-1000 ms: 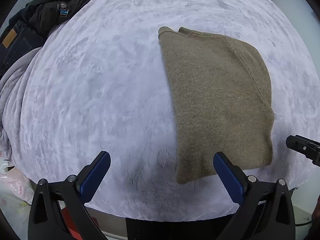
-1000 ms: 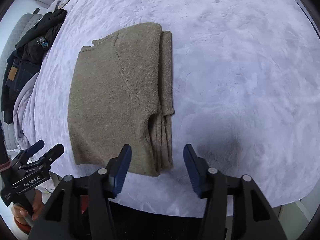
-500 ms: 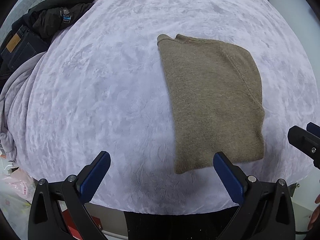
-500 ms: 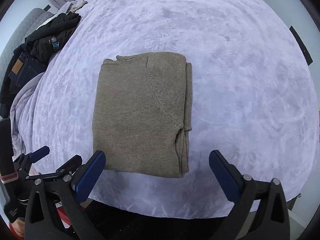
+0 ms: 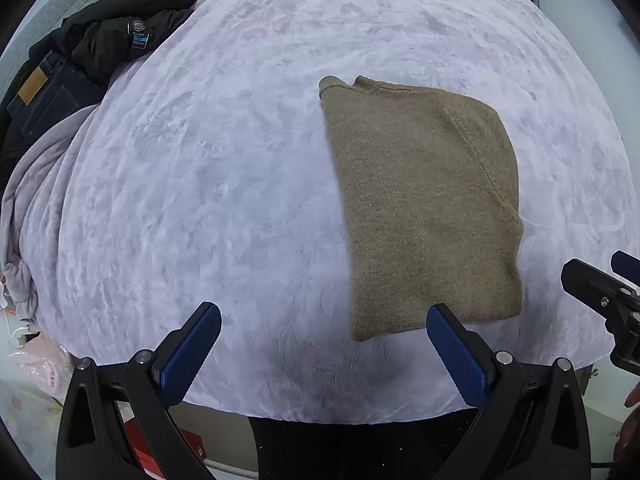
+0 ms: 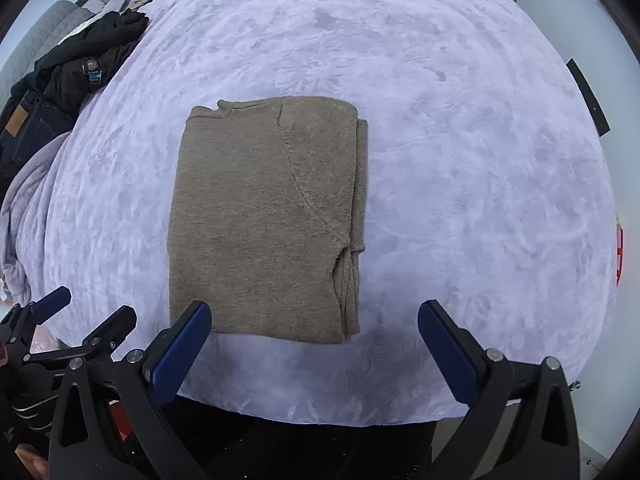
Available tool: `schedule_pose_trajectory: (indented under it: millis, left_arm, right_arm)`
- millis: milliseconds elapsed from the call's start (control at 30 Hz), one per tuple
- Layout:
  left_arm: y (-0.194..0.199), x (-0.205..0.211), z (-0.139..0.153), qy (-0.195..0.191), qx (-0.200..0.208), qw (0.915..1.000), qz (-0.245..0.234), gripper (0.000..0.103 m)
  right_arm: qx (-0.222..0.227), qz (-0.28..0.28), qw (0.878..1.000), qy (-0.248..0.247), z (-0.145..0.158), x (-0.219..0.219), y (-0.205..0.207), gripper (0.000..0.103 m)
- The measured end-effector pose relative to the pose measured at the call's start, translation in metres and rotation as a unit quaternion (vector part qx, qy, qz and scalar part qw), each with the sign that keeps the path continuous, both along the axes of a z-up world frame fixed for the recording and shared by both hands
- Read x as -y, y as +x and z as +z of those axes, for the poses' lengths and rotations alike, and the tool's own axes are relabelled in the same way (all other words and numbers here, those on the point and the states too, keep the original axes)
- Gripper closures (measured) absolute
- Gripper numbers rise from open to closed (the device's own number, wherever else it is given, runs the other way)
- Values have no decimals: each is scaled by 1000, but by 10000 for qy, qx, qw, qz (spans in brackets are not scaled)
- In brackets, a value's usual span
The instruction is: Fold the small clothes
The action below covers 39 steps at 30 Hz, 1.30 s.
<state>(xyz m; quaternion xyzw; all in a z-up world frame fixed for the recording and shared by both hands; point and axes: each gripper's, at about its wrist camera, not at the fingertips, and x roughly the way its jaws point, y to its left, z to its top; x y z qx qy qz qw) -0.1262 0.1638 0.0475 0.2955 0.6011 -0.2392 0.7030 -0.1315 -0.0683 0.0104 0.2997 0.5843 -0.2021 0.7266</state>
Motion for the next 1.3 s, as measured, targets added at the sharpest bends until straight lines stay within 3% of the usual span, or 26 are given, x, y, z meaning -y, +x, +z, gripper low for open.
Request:
schedule_pose_trajectory:
  millis: [1300]
  left_arm:
    - [-3, -1, 4, -30, 41, 10000, 44, 0]
  right_arm:
    - [-73, -36, 10000, -22, 1, 5, -3, 0]
